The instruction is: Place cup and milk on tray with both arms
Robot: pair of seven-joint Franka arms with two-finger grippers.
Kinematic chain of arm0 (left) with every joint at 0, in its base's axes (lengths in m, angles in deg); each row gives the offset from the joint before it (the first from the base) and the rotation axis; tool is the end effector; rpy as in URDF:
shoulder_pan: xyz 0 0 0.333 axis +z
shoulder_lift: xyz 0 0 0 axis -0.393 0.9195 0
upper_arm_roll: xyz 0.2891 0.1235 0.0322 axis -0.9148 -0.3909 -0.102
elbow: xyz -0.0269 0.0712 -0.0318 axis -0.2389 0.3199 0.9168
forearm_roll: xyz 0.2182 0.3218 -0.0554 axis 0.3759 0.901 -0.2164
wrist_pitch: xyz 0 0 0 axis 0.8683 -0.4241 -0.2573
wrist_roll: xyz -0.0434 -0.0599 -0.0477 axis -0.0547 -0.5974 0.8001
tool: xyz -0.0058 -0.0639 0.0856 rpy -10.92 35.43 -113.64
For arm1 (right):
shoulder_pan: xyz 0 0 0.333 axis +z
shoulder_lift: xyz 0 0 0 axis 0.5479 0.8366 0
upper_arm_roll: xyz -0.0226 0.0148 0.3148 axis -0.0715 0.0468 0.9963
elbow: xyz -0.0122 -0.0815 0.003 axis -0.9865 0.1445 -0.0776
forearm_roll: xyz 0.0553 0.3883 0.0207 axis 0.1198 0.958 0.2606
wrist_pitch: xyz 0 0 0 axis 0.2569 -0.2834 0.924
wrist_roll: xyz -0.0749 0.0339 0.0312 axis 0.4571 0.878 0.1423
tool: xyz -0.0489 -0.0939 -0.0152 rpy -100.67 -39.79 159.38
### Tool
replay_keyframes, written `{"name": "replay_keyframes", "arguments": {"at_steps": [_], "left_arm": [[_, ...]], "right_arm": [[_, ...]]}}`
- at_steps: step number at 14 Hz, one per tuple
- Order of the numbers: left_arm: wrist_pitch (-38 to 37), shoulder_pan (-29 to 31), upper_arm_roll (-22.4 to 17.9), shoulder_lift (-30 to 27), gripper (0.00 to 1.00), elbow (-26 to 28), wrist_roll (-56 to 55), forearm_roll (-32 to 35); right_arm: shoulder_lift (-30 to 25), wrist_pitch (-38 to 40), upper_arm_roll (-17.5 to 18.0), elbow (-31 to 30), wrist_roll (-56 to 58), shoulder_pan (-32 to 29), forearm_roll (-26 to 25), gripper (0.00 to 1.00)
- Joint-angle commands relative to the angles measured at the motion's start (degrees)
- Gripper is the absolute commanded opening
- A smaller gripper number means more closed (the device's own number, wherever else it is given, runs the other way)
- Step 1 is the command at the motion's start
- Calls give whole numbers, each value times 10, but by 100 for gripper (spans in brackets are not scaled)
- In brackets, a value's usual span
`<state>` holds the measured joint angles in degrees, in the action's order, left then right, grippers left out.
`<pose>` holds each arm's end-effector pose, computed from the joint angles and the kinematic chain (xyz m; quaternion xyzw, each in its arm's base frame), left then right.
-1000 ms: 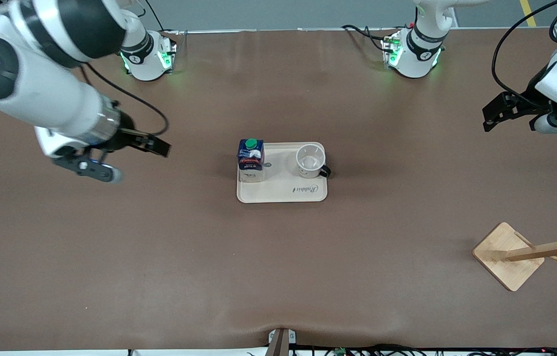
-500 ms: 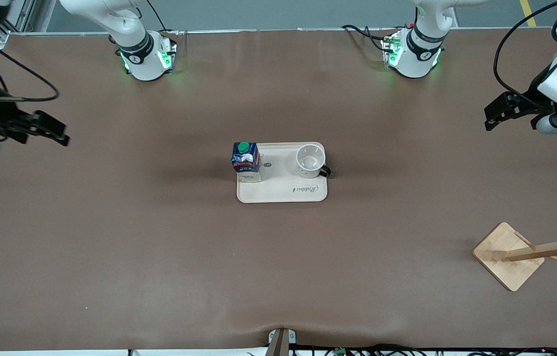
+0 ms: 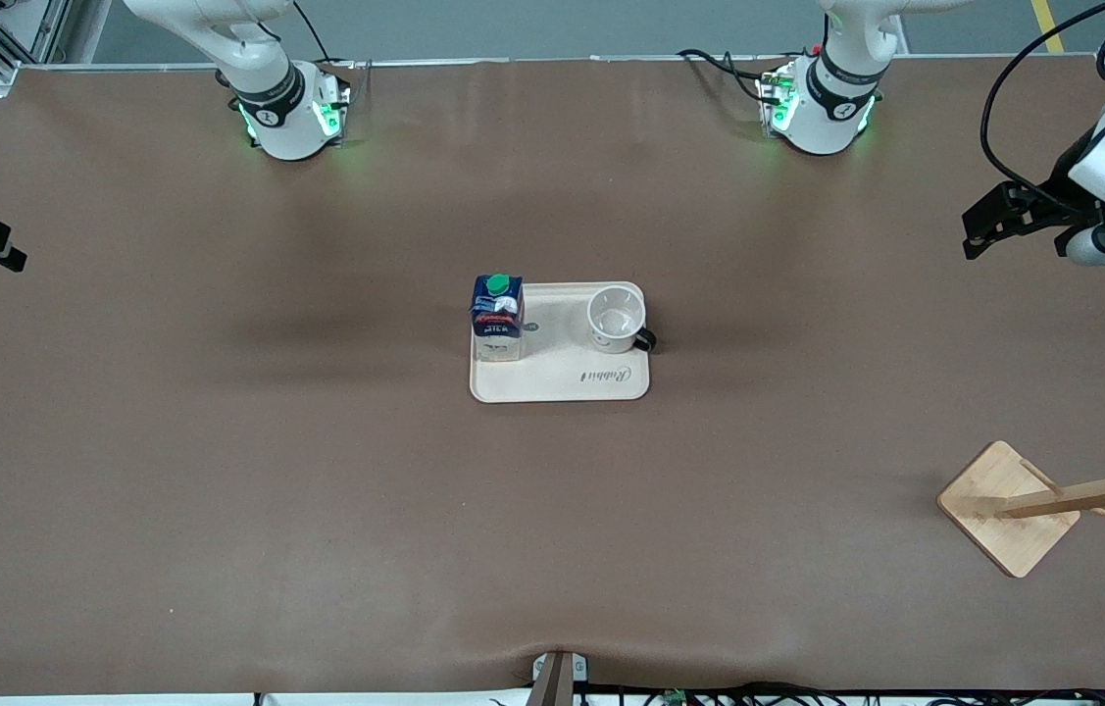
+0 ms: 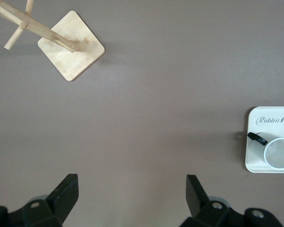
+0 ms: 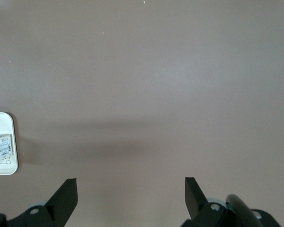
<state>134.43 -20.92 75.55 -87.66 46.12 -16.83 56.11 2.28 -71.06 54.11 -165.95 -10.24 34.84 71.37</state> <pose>0.5347 -0.0575 0.6291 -0.9998 -0.0015 -0.0125 0.0163 0.5369 -0.0868 0.6265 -0.9995 0.0045 -0.0182 0.0266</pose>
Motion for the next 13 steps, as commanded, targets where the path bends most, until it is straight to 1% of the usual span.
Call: {"name": "replay_keyframes", "arguments": {"at_steps": [1, 5, 9, 12, 13], "left_arm": [[-13, 3, 1, 8, 100, -17, 6, -4], [-14, 3, 1, 7, 100, -16, 7, -3], [-14, 2, 6, 5, 100, -18, 6, -3], [-23, 2, 11, 3, 100, -20, 8, -3], [-24, 2, 11, 4, 100, -28, 6, -3]], "right_arm": [[-1, 3, 6, 13, -1, -3, -6, 100], [-4, 8, 10, 13, -34, 2, -6, 100], [-5, 22, 10, 13, -100, 10, -13, 100], [-5, 30, 9, 13, -105, 9, -13, 100], [-5, 28, 9, 16, -104, 8, -13, 100]]}}
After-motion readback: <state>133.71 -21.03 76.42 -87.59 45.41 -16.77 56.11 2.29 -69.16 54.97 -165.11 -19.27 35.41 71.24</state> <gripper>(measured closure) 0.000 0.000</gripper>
